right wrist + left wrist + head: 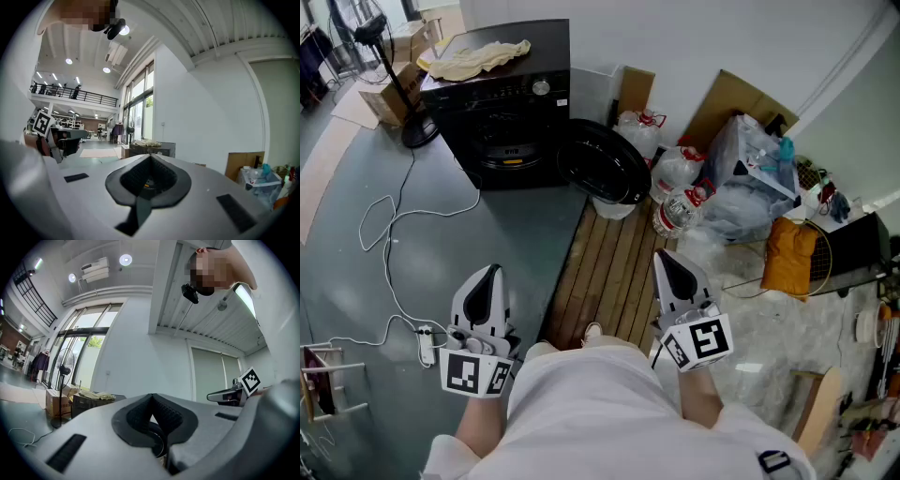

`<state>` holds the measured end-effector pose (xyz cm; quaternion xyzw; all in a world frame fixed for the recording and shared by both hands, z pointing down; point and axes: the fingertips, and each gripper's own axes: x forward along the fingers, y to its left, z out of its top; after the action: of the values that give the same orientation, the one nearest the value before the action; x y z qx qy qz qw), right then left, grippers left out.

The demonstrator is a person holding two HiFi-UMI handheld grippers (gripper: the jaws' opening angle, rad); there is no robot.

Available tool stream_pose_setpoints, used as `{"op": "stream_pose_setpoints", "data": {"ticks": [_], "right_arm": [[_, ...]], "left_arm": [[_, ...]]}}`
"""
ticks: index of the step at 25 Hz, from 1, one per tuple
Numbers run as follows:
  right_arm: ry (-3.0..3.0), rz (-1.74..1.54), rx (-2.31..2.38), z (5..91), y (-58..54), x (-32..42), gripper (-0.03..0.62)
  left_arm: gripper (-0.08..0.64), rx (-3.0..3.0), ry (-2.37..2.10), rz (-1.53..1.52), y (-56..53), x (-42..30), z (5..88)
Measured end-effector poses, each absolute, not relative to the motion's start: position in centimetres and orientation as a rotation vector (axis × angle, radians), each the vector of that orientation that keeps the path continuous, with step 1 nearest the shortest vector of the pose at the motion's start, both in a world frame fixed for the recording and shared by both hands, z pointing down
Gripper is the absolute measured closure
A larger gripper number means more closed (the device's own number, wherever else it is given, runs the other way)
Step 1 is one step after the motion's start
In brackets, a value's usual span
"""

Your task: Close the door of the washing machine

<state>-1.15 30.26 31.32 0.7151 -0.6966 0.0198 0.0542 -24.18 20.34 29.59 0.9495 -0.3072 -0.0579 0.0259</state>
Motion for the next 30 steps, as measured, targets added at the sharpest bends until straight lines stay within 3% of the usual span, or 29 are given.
{"op": "stream_pose_setpoints", "data": {"ticks": [21, 30], "right_arm": [[-2.224, 0.117, 2.174, 32.3, 31.3, 1.1, 0.595], [-2.212, 0.132, 2.233, 33.0, 32.9, 5.7, 0.595]], "left_arm": [[0.547, 2.931, -0.943, -0.146, 21.1, -21.3, 30.6], [0.289, 2.937, -0.952, -0.009, 20.4, -17.1, 31.7]]}}
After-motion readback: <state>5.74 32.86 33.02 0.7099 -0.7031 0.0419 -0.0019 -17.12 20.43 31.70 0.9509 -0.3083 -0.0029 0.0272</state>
